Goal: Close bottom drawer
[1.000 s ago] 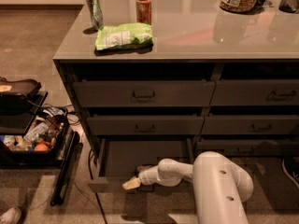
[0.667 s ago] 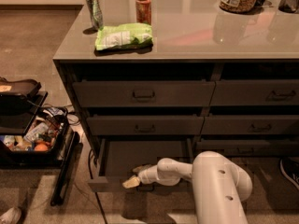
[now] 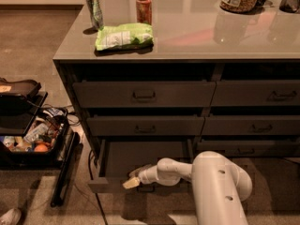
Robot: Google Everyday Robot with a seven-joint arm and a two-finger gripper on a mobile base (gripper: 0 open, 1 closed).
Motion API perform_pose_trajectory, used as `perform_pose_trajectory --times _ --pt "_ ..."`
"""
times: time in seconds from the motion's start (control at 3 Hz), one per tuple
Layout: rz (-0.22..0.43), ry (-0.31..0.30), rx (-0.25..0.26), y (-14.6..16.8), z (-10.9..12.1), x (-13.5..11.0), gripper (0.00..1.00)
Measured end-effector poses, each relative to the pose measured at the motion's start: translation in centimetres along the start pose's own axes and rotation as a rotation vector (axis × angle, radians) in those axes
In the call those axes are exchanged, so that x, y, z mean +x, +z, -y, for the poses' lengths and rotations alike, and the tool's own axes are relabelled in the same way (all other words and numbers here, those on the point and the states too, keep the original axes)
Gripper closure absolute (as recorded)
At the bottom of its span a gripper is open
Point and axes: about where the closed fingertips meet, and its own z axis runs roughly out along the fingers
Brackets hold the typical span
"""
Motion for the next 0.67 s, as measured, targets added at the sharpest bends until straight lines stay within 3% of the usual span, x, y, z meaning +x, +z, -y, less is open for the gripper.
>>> perform_pose_trajectory --times 0.33,0.67 --pt "0.002 0.002 0.008 0.31 0.30 -0.25 1.00" --pt "0.008 0.004 0.014 0.32 0.98 -0.69 1.00"
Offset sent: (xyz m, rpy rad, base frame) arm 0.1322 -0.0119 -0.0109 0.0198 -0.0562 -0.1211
